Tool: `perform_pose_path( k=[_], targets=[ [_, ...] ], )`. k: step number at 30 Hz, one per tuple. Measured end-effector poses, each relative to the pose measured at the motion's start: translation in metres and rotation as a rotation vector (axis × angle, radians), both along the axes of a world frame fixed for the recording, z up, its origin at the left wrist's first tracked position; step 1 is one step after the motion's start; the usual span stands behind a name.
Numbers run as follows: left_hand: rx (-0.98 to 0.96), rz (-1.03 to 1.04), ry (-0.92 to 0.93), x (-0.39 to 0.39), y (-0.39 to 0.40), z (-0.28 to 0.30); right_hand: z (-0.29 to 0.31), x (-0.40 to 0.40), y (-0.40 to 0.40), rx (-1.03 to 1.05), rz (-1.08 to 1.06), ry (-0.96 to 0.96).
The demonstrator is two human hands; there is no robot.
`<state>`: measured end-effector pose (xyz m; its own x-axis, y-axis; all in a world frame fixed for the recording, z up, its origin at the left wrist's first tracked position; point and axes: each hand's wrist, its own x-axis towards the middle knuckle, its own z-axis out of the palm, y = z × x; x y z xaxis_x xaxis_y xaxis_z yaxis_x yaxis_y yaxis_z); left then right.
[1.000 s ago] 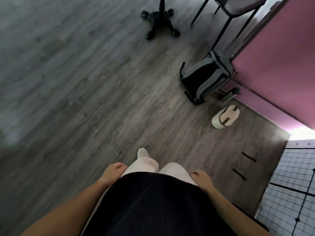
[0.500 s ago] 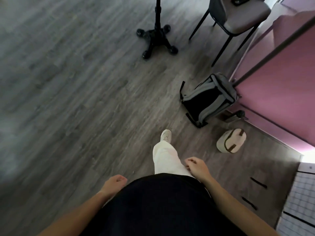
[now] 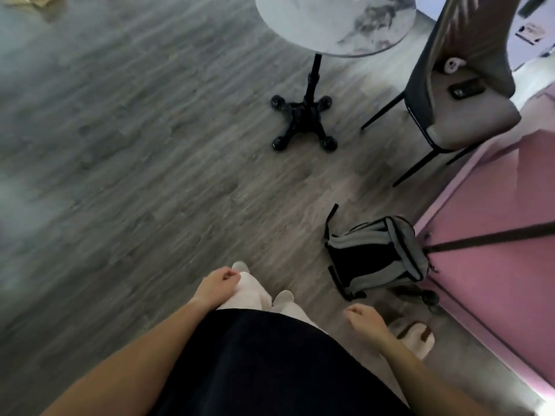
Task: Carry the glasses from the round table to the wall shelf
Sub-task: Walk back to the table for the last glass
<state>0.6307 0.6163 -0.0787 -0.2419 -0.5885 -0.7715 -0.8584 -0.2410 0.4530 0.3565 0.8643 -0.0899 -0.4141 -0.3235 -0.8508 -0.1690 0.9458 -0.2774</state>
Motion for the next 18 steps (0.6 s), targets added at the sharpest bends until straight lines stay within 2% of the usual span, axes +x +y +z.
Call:
perform_pose_path(
  k=[5, 8, 11, 15, 18],
  targets=[
    [0.041, -0.087, -0.020, -0.033, -0.045, -0.009, -0.007, -0.038, -0.059, 0.052, -0.018, -0.016],
    [0.027, 0.012, 0.006, -0.056, -0.106, -0.019, -0.013, -0.051, -0.102, 0.054, 0.019, -0.024],
    [0.048, -0.034, 0.016, -0.078, -0.165, -0.025, -0.010, -0.055, -0.146, 0.076, 0.090, -0.048],
    [0.066, -0.095, -0.011, -0.098, -0.243, -0.026, -0.005, -0.071, -0.211, 0.126, 0.062, -0.080],
    [0.088, -0.158, -0.047, -0.109, -0.297, -0.026, 0.000, -0.099, -0.268, 0.074, -0.004, -0.008]
  ],
)
